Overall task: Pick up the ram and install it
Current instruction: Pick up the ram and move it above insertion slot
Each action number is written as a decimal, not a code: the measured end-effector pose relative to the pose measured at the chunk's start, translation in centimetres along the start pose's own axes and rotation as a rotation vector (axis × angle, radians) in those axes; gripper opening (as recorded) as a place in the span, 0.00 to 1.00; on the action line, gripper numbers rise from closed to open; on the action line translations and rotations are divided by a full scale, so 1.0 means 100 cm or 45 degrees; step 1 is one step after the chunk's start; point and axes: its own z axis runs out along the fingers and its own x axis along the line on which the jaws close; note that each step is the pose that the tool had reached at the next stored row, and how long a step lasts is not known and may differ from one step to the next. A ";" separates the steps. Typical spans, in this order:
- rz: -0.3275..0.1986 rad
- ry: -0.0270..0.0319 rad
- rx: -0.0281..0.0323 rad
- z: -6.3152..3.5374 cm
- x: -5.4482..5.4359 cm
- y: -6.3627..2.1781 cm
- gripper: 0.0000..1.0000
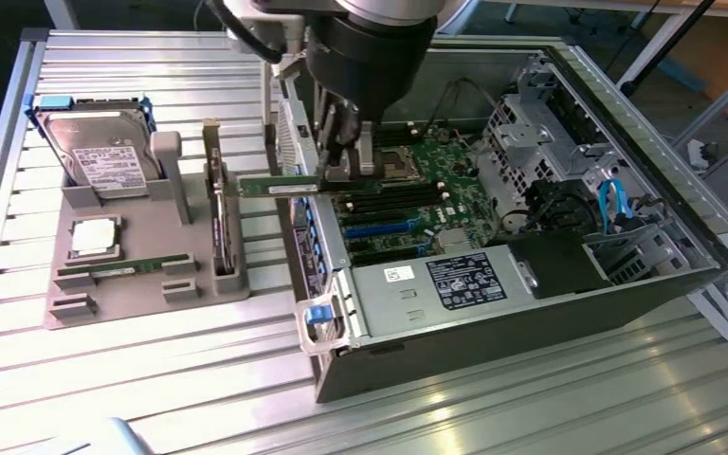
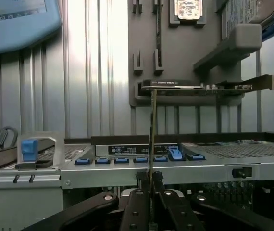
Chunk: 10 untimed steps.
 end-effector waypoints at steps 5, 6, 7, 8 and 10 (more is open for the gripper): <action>0.000 -0.0003 0.0002 -0.0005 -0.001 -0.0288 0.14; 0.000 -0.0001 0.0001 -0.0008 -0.001 -0.0379 0.14; 0.000 -0.0002 0.0002 -0.0009 -0.001 -0.0437 0.14; 0.000 -0.0001 0.0001 -0.0011 -0.001 -0.0485 0.14; 0.000 -0.0001 0.0001 -0.0014 -0.001 -0.0588 0.14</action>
